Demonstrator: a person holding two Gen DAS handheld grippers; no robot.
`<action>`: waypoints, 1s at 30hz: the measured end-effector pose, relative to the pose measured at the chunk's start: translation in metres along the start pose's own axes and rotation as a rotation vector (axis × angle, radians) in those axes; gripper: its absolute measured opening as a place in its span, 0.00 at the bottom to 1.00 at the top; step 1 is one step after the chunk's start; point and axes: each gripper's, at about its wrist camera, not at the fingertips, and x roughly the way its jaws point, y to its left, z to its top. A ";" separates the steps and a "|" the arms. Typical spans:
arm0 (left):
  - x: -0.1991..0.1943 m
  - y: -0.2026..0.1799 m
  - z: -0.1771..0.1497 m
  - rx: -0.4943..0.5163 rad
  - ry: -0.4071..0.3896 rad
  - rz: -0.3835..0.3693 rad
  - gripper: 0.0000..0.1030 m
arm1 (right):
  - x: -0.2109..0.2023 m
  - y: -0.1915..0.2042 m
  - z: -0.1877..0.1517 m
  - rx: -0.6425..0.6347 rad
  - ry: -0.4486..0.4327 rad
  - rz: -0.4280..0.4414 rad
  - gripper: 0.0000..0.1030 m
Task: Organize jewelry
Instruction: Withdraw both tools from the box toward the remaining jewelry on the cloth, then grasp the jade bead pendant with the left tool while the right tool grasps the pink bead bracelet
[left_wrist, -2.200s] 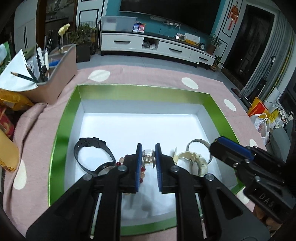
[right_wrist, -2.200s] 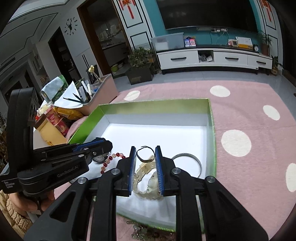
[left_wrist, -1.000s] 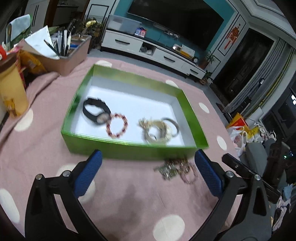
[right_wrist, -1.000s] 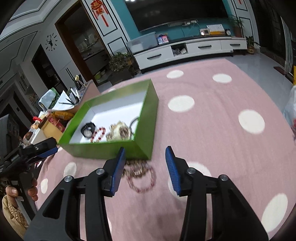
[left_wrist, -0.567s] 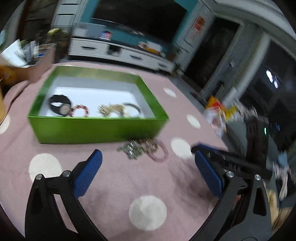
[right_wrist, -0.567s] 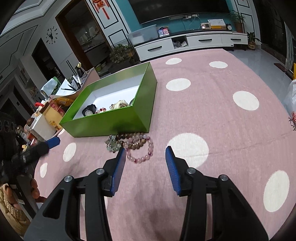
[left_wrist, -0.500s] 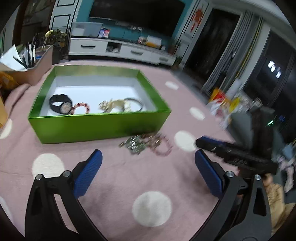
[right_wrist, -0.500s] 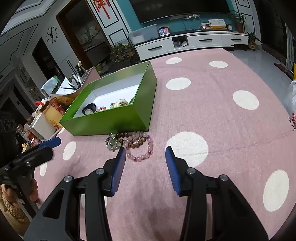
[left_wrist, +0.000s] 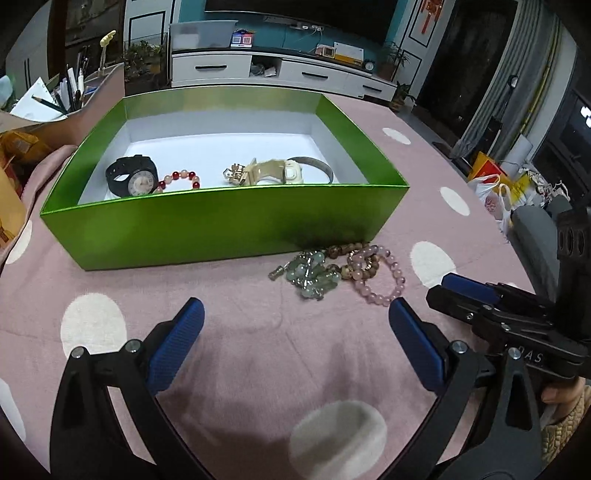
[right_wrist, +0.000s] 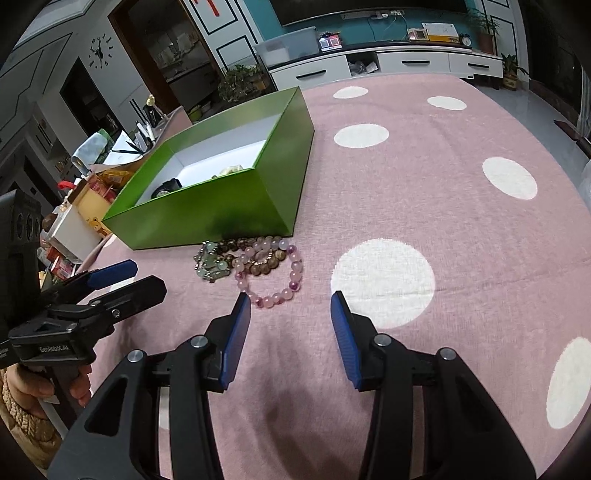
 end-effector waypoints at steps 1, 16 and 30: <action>0.001 0.000 0.001 0.002 0.000 0.002 0.98 | 0.002 0.000 0.001 -0.003 0.002 -0.003 0.44; 0.034 0.000 0.013 0.030 0.045 0.021 0.75 | 0.026 0.008 0.014 -0.085 0.004 -0.044 0.41; 0.053 -0.005 0.019 0.050 0.062 0.026 0.67 | 0.046 0.021 0.020 -0.182 0.025 -0.112 0.25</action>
